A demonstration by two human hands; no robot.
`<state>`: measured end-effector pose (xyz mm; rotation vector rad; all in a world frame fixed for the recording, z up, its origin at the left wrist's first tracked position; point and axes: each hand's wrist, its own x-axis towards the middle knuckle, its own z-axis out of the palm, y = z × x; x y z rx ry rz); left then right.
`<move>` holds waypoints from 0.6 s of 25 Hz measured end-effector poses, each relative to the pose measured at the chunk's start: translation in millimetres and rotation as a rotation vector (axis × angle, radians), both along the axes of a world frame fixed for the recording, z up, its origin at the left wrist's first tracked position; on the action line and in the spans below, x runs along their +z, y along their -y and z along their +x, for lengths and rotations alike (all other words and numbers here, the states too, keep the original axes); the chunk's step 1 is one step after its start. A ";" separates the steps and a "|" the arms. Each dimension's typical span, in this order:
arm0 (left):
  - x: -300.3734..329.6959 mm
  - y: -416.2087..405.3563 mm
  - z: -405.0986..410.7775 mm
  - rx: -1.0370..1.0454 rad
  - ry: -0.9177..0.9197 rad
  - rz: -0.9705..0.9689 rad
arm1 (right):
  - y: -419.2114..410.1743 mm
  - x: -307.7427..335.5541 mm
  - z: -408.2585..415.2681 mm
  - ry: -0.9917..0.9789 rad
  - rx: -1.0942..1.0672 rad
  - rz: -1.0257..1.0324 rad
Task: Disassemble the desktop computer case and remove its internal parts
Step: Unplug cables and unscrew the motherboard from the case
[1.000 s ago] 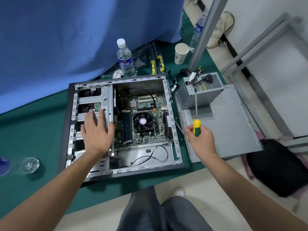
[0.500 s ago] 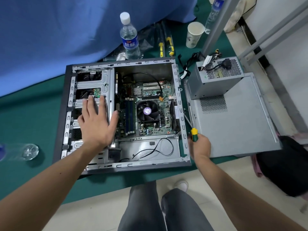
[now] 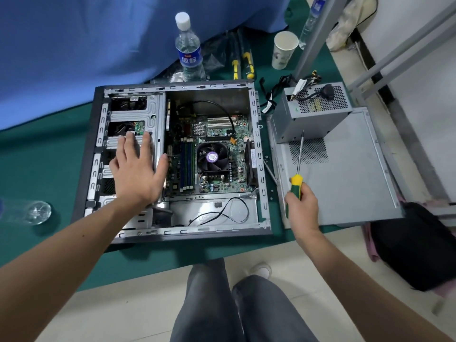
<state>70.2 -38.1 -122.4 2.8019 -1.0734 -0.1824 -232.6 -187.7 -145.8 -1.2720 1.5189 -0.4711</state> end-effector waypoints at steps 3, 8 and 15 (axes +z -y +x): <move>8.2 1.6 10.2 -0.133 0.055 0.010 | 7.7 38.7 12.9 0.113 0.180 -0.094; -0.6 1.1 20.3 -0.320 0.038 -0.051 | 3.8 85.0 51.0 0.245 0.423 -0.339; -4.9 0.5 24.9 -0.293 0.037 -0.054 | -11.1 78.4 86.6 -0.135 0.828 -0.321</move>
